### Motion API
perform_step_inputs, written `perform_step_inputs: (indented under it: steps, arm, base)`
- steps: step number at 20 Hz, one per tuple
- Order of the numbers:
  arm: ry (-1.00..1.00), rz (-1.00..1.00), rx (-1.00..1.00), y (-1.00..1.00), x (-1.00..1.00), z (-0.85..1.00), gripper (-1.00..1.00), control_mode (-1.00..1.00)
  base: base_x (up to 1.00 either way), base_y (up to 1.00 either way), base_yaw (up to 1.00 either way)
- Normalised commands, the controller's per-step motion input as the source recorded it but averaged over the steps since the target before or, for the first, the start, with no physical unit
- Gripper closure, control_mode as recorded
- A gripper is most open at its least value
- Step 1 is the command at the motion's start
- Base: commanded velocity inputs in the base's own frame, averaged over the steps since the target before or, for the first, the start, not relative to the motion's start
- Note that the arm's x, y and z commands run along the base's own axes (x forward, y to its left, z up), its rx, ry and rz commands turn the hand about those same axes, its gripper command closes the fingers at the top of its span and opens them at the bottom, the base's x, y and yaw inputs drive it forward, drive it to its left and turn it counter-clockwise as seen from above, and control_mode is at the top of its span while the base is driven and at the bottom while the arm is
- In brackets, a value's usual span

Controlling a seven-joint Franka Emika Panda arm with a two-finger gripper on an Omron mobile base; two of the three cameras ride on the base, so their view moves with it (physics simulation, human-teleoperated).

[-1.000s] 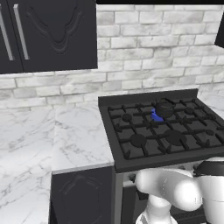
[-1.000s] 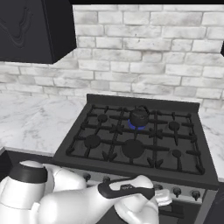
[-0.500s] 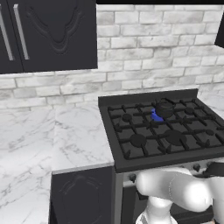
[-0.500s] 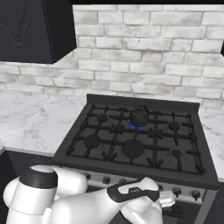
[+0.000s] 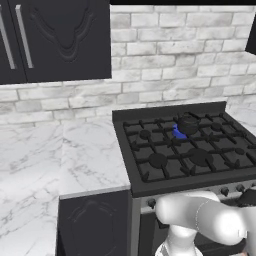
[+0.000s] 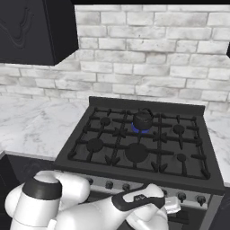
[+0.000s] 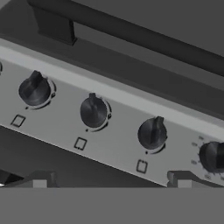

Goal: The kettle is done boiling. Turn off the stove, then wait for 300 timesteps before moving the kettle to the dining table.

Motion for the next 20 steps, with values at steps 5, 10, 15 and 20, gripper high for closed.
perform_step_inputs:
  steps: [5, 10, 15, 20]
  arm:
    - [0.0, 0.0, 0.0, 0.0, 0.11, -0.02, -1.0, -1.0]
    - [0.0, -0.01, 0.0, 0.0, 0.14, -0.08, -1.0, -1.0]
    - [0.0, -0.02, 0.0, 0.0, 0.12, -0.16, -1.0, -1.0]
    - [0.0, -0.01, 0.0, -0.1, 0.14, -0.17, -1.0, -1.0]
  base:
    - [0.0, 0.0, 0.0]
    - [0.0, 0.0, 0.0]
    - [0.0, 0.0, 0.0]
    - [0.0, 0.0, 0.0]
